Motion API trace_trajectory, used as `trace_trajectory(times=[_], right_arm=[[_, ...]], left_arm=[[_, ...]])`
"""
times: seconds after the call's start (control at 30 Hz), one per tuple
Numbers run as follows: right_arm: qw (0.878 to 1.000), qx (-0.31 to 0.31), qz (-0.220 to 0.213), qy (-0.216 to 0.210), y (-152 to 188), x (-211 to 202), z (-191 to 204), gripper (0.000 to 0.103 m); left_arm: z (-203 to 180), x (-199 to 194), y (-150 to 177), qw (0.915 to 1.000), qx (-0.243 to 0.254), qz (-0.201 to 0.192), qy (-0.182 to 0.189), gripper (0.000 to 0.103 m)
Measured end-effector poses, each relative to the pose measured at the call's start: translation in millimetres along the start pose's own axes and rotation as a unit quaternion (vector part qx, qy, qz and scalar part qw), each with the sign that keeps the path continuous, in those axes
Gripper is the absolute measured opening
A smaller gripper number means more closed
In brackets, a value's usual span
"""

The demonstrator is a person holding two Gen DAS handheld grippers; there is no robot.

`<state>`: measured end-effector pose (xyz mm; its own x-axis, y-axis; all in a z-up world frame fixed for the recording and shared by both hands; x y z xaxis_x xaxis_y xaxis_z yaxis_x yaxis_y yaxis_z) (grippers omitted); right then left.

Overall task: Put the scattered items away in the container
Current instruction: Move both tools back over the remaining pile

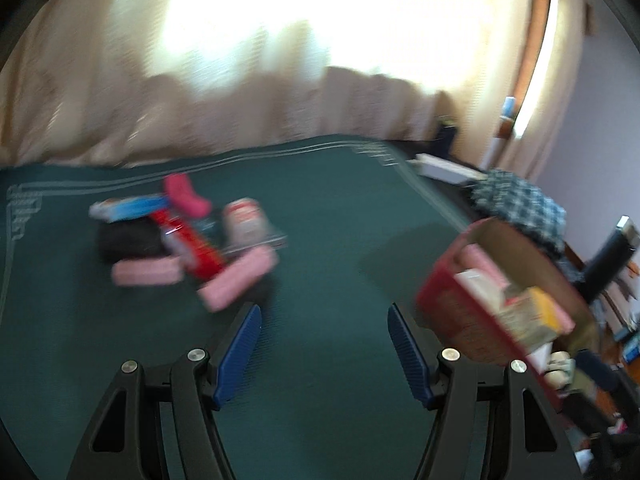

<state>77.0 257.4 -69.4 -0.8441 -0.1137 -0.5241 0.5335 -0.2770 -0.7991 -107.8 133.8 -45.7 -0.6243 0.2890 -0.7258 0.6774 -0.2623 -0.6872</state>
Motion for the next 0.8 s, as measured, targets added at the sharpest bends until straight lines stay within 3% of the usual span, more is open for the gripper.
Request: trace_trajectory(times=[0.17, 0.4, 0.47, 0.5, 0.53, 0.6, 0.8], right_arm=[[1.0, -0.008, 0.019, -0.02, 5.6, 14.1, 14.4, 0.072], [0.999, -0.016, 0.038, -0.035, 10.1, 26.6, 26.1, 0.072], [0.998, -0.017, 0.042, -0.038, 9.7, 31.7, 29.6, 0.072], [0.998, -0.018, 0.046, -0.042, 9.0, 36.5, 31.6, 0.072], [0.998, -0.017, 0.05, -0.046, 8.6, 40.1, 33.1, 0.072], [0.997, -0.017, 0.057, -0.058, 6.0, 47.7, 37.8, 0.072], [0.992, -0.024, 0.084, -0.093, -10.1, 81.7, 54.4, 0.072]], left_arm=[[29.0, 30.1, 14.3, 0.9989, -0.005, 0.033, -0.034, 0.067], [42.0, 68.8, 19.7, 0.997, -0.002, 0.062, -0.046, 0.066], [42.9, 69.9, 17.5, 0.997, 0.006, 0.056, -0.054, 0.047], [45.2, 69.5, 16.2, 0.9973, 0.004, 0.055, -0.05, 0.031], [49.3, 69.2, 14.5, 0.9976, -0.005, 0.055, -0.041, 0.025], [59.1, 67.3, 15.3, 0.9978, -0.027, 0.058, -0.018, 0.025], [65.6, 42.8, 21.7, 0.9986, -0.018, 0.048, -0.01, 0.017]])
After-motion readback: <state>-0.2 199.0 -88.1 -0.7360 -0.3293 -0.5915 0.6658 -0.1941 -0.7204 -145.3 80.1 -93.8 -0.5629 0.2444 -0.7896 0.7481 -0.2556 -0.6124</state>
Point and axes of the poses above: each gripper's, at about its wrist camera, not at the fingertips, and x roughly the way its jaws point, z to its left, y to its underside, the point moved 2 cm from there along x, roughly the way its jaws point, and after that the axes turned 10 degrees about -y, right-handed, at the moved point
